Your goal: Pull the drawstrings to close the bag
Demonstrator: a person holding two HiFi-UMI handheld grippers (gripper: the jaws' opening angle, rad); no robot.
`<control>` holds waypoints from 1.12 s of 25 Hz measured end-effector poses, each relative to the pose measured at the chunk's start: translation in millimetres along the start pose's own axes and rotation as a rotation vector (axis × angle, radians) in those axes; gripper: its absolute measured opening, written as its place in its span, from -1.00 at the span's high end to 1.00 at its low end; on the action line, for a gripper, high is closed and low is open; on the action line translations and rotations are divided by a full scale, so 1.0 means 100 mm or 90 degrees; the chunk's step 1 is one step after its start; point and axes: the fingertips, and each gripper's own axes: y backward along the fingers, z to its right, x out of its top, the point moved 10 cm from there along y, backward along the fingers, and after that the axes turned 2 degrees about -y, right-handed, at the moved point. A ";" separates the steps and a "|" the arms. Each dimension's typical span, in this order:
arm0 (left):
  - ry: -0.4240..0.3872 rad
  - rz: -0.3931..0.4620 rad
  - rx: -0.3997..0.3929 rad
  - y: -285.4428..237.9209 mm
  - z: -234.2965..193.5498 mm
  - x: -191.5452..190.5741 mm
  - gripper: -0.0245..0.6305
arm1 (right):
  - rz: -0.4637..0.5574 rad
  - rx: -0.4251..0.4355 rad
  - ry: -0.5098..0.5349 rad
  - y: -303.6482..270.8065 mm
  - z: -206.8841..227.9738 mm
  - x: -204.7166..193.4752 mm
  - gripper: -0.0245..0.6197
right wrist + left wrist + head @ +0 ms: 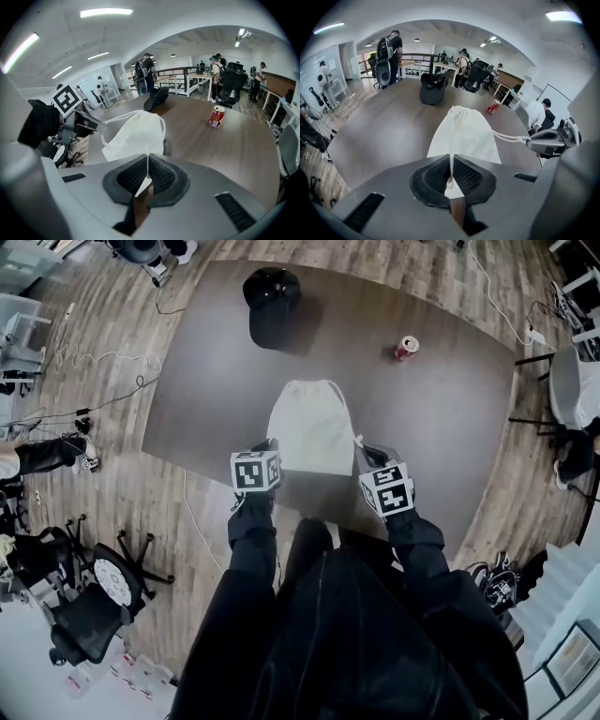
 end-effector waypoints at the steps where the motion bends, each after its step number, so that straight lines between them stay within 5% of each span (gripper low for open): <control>1: 0.010 0.000 -0.002 -0.02 0.00 -0.05 0.82 | -0.007 0.009 -0.001 -0.03 -0.04 -0.04 0.83; 10: 0.047 0.015 -0.003 0.01 0.01 -0.36 0.81 | -0.043 0.045 -0.009 -0.12 -0.23 -0.32 0.76; 13: 0.053 0.012 -0.007 0.06 0.01 -0.48 0.50 | -0.056 0.053 -0.022 -0.12 -0.29 -0.40 0.55; 17: 0.053 0.022 -0.015 0.19 0.05 -0.60 0.48 | -0.059 0.054 -0.021 -0.06 -0.42 -0.47 0.46; 28: 0.024 0.192 -0.040 1.05 0.40 -0.37 0.53 | 0.171 0.032 0.051 0.66 -1.04 0.40 0.60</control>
